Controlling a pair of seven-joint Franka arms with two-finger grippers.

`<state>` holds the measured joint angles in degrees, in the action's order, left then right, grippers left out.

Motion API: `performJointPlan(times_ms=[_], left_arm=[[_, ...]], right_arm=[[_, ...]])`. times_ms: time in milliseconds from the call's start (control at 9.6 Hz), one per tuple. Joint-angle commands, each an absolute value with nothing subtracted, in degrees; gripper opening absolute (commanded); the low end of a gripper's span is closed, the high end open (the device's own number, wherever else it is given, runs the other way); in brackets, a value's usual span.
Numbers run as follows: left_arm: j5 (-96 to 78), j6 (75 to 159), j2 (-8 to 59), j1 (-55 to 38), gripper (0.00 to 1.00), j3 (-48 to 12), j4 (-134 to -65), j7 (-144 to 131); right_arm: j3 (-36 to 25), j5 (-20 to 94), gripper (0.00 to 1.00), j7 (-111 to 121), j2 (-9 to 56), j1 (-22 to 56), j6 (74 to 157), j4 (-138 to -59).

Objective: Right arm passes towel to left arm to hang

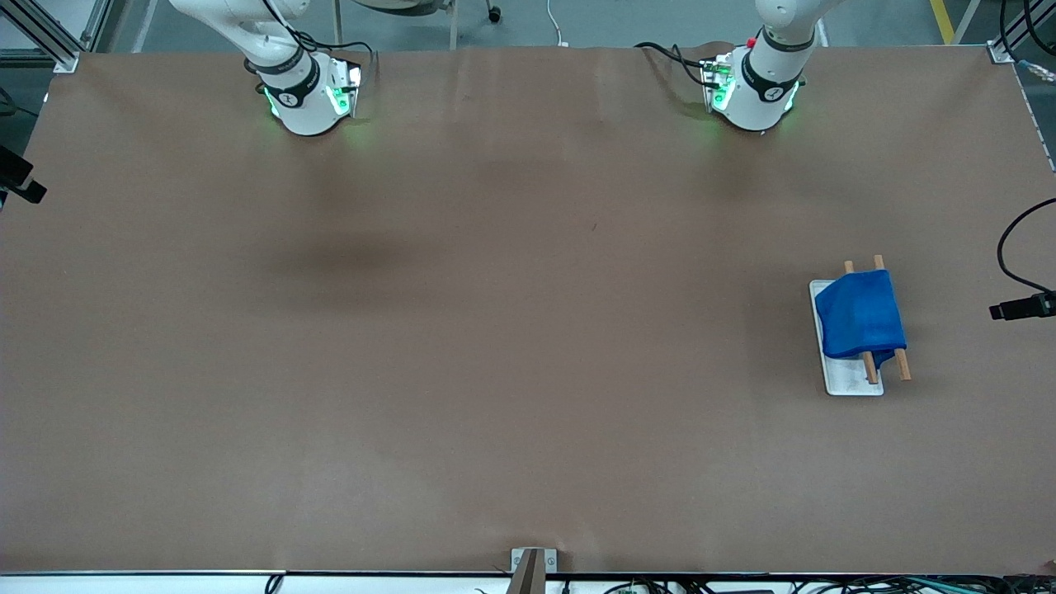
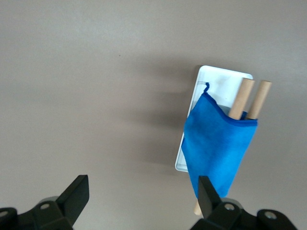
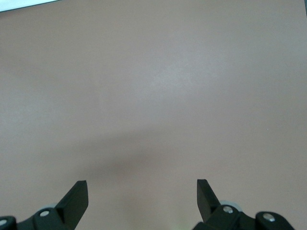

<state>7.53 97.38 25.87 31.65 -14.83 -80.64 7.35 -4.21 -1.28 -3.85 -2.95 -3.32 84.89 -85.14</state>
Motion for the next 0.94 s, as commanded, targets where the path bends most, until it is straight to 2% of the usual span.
performJointPlan(times_ms=[0, 417, 833], left_arm=[[7.1, 95.6, 21.6, 31.6, 1.0, -18.6, -81.2, 3.5], [6.9, 89.4, 11.0, 31.6, 1.0, -26.1, -81.2, 0.9], [6.0, 84.2, 4.3, 31.6, 1.0, -30.9, -81.2, -1.2]], right_arm=[[-4.0, -1.7, 1.0, -3.3, -3.3, -3.6, 84.8, -85.5], [-4.0, -1.7, 1.0, -3.3, -3.3, -3.6, 84.7, -85.5], [-4.0, -1.7, 1.0, -3.3, -3.3, -3.6, 84.7, -85.5]])
